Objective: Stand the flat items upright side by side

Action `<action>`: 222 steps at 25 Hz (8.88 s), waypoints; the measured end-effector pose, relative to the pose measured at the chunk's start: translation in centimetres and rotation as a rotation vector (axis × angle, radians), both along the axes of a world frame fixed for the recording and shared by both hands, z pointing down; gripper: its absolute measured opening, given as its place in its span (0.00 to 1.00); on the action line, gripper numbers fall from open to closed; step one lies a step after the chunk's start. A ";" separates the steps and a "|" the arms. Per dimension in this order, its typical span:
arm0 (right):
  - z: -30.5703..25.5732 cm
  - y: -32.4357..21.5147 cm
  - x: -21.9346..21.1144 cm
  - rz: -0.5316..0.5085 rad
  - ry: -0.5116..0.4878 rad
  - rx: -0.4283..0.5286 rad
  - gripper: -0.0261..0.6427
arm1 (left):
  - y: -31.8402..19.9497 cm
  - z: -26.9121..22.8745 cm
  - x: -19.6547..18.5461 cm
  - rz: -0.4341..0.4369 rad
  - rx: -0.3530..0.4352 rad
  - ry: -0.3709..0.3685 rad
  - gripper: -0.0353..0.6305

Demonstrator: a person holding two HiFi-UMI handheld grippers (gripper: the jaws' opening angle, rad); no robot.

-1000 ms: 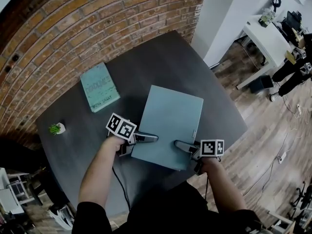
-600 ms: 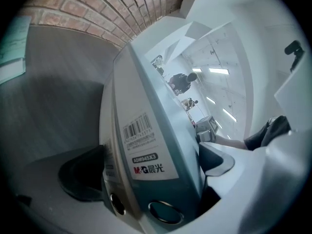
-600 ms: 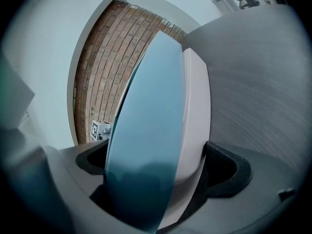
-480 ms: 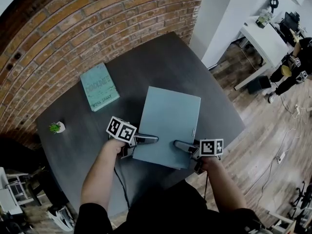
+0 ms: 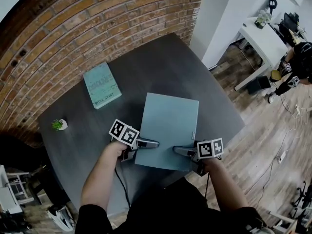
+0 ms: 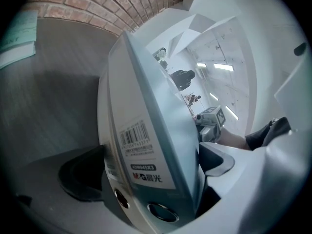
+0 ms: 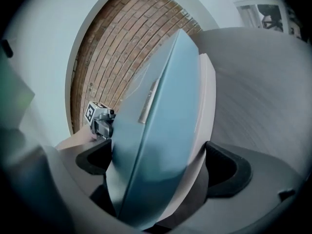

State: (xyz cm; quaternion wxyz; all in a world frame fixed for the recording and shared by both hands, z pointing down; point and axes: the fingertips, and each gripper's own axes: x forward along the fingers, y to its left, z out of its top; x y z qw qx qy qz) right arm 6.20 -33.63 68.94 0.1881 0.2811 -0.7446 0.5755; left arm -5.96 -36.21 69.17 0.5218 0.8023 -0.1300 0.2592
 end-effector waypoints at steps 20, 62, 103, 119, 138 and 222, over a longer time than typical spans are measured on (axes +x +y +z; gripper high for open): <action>-1.2 -1.0 0.5 0.078 -0.046 0.036 0.92 | -0.3 -0.6 -1.4 0.070 0.023 0.015 0.93; -8.2 -0.7 -1.4 0.005 0.083 0.427 0.92 | 0.4 -9.8 -1.1 -0.076 0.513 -0.003 0.93; -11.8 -5.5 2.2 -0.328 0.313 0.982 0.92 | -1.7 -9.3 1.4 -0.086 0.842 -0.341 0.93; -12.9 -6.4 4.4 -0.264 0.334 0.998 0.89 | -2.9 -11.1 3.9 -0.123 0.926 -0.372 0.90; -14.5 -9.4 10.4 -0.165 0.299 0.990 0.85 | -6.8 -10.9 9.6 -0.100 0.899 -0.345 0.90; -29.0 9.7 22.6 0.081 0.122 1.153 0.06 | 12.0 -29.3 12.9 -0.698 1.173 -0.310 0.08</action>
